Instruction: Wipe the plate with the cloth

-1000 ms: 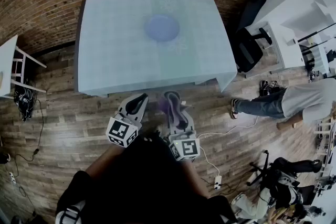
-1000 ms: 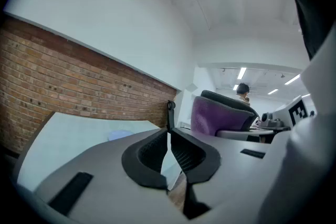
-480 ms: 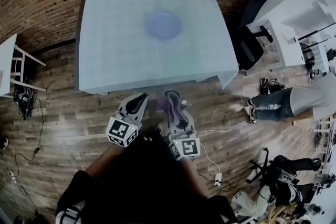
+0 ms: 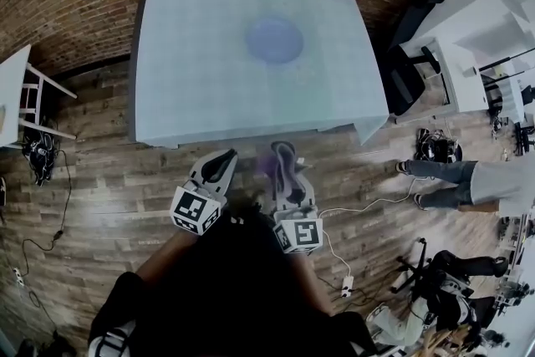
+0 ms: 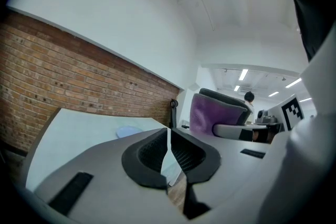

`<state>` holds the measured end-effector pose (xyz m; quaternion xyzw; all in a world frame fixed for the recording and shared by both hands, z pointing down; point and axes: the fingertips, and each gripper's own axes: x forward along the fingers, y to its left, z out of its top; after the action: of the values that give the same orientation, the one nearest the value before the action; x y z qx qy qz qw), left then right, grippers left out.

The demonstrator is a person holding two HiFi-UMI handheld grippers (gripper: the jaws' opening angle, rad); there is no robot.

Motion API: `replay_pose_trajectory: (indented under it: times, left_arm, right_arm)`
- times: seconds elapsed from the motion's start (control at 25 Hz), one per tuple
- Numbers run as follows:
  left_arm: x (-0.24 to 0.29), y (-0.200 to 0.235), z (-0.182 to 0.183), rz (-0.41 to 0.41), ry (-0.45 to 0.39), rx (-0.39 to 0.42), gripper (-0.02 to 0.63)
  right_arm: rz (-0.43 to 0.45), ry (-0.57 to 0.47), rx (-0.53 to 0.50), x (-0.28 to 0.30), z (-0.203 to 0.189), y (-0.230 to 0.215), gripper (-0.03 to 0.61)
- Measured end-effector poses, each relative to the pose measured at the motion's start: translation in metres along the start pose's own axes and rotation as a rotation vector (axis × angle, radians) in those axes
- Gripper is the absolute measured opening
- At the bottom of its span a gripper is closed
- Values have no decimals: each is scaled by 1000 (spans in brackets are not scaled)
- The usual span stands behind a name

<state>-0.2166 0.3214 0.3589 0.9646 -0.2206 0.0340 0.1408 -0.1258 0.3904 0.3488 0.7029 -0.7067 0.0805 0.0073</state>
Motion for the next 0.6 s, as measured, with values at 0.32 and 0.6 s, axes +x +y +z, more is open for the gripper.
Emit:
replay_pose_trajectory:
  times: [0.32,0.6]
  left_arm:
    - [-17,33,-6,7,5,-24,44]
    - [-15,48,-12,19,22,-42,46]
  right_arm:
    - [-28,-14,-41,25,4,14,60]
    - [-28,2,-26,44,-1,12,60]
